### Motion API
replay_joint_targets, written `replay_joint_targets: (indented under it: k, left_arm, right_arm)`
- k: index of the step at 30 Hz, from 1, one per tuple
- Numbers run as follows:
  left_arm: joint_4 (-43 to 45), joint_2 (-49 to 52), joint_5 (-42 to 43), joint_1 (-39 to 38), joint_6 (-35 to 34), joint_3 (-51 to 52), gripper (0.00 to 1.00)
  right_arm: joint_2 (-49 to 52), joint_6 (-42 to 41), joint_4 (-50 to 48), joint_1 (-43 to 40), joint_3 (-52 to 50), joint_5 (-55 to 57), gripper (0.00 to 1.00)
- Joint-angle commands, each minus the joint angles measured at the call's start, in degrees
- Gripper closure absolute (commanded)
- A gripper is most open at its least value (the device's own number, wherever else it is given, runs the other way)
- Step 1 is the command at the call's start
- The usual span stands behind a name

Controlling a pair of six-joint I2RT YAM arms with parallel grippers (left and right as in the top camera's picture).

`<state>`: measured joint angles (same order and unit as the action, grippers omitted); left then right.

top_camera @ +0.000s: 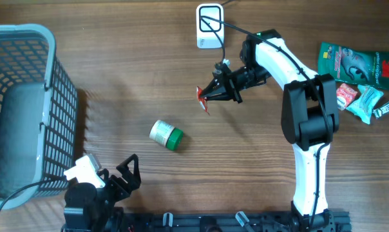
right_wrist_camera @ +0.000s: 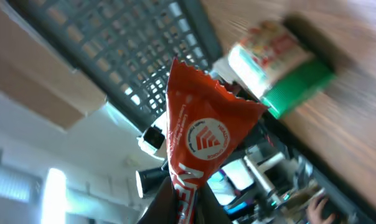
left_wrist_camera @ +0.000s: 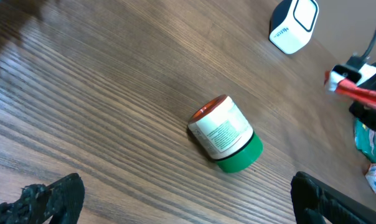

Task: Scan the item barcode
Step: 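Lift the Nescafé stick and regrip it in the right gripper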

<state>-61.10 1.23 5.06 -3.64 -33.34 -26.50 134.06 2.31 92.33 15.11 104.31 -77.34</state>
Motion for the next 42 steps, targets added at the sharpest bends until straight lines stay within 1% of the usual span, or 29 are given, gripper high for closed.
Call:
replay_joint_targets:
  k: [1, 3, 6, 10, 12, 15, 18, 20, 26, 30, 33, 42]
  left_arm:
    - [0.2, -0.1, 0.3, 0.3, -0.1, 0.3, 0.0]
    - [0.2, -0.1, 0.3, 0.3, -0.1, 0.3, 0.0]
    - [0.2, -0.1, 0.3, 0.3, -0.1, 0.3, 0.0]
    - [0.2, -0.1, 0.3, 0.3, -0.1, 0.3, 0.0]
    - [0.2, -0.1, 0.3, 0.3, -0.1, 0.3, 0.0]
    - [0.2, -0.1, 0.3, 0.3, -0.1, 0.3, 0.0]
    - [0.2, -0.1, 0.3, 0.3, -0.1, 0.3, 0.0]
    - [0.2, -0.1, 0.3, 0.3, -0.1, 0.3, 0.0]
    - [0.2, -0.1, 0.3, 0.3, -0.1, 0.3, 0.0]
    - [0.2, -0.1, 0.3, 0.3, -0.1, 0.3, 0.0]
    - [0.2, -0.1, 0.3, 0.3, -0.1, 0.3, 0.0]
    - [0.2, -0.1, 0.3, 0.3, -0.1, 0.3, 0.0]
  right_arm:
    - [-0.6, 14.4, 0.0, -0.4, -0.1, -5.3, 0.96]
    - [-1.7, 16.7, 0.0, -0.8, -0.1, -5.2, 0.96]
    - [-5.2, 23.6, 0.0, -2.1, -0.5, -5.2, 0.96]
    - [-9.6, 25.7, 0.0, -7.4, -5.3, -4.7, 0.96]
    - [-10.4, 28.6, 0.0, -11.5, -9.1, -4.7, 0.96]
    - [-10.4, 36.0, 0.0, -16.3, -17.2, -6.3, 0.96]
    - [-10.4, 46.8, 0.0, -18.2, -25.8, -12.7, 0.96]
    - [-10.4, 50.1, 0.0, -18.2, -29.0, -15.6, 0.96]
    - [-10.4, 47.0, 0.0, -18.2, -29.4, -15.5, 0.96]
    - [-10.4, 47.1, 0.0, -17.7, -29.4, -15.0, 0.96]
    - [-10.4, 47.1, 0.0, -16.2, -29.4, -13.2, 0.96]
    - [-10.4, 47.5, 0.0, -10.7, -29.4, -12.5, 0.96]
